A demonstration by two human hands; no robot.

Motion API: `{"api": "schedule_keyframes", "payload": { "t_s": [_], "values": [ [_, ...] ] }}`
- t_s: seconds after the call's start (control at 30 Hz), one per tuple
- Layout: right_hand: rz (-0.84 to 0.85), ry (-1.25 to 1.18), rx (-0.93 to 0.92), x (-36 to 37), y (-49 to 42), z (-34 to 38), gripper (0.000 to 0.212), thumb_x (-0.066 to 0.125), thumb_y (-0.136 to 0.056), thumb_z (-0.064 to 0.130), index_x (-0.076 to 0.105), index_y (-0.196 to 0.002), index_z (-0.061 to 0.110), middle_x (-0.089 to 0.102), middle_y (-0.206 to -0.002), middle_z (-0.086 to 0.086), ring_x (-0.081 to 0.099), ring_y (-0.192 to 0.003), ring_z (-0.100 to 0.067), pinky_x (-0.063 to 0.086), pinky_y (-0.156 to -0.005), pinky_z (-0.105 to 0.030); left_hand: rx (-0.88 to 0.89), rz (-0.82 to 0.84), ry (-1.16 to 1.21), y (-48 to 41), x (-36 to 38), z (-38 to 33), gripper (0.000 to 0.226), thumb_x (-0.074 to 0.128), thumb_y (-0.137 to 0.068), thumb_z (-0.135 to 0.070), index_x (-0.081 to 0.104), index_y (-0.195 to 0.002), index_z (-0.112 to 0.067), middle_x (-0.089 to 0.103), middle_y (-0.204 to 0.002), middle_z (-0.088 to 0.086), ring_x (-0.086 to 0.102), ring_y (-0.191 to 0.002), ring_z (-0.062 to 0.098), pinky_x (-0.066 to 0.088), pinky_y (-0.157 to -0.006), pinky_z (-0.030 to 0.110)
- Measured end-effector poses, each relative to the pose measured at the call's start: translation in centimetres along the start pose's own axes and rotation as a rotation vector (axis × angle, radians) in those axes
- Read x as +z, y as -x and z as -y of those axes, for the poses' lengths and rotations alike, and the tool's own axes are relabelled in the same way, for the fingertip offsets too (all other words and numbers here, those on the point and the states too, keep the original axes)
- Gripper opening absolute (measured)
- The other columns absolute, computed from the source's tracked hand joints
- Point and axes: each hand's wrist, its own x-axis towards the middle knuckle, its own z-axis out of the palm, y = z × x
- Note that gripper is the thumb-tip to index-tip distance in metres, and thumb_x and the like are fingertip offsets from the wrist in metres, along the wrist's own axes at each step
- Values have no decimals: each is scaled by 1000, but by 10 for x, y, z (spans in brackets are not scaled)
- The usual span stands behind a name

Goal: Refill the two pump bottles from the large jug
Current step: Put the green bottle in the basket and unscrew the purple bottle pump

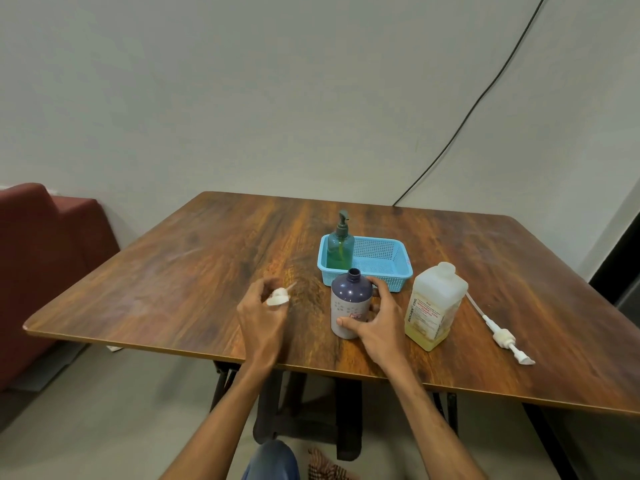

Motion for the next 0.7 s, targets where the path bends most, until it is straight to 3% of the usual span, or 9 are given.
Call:
{"api": "schedule_keyframes", "payload": {
  "t_s": [0.17, 0.33, 0.53, 0.7],
  "values": [
    [-11, 16, 12, 1, 0, -1, 88, 93, -65, 20, 44, -139, 31, 52, -143, 9, 52, -130, -15, 51, -103, -44, -9, 53, -113, 9, 2, 16, 16, 74, -83, -11, 69, -96, -20, 64, -93, -8, 60, -85, 2, 55, -76, 24],
    [-12, 13, 8, 2, 1, -2, 89, 93, -65, 19, 44, -138, 32, 52, -143, 11, 51, -130, -12, 51, -102, -35, -67, 109, -218, 6, 8, 22, 18, 75, -80, -9, 69, -90, -22, 62, -91, -9, 57, -81, 2, 52, -73, 20],
    [-18, 21, 4, 2, 1, -1, 88, 92, -66, 17, 44, -139, 30, 52, -144, 7, 51, -130, -14, 50, -102, -34, -111, 122, -269, 3, 11, 26, 17, 74, -80, -10, 67, -90, -22, 62, -96, -5, 56, -84, 6, 39, -71, 10],
    [-27, 21, 3, 3, 4, 2, 89, 91, -67, 18, 44, -141, 29, 52, -144, 7, 52, -131, -15, 52, -102, -41, -97, 123, -300, 3, 11, 31, 20, 77, -79, -17, 66, -95, -23, 58, -95, -6, 56, -83, 10, 47, -71, 20]
  ]
}}
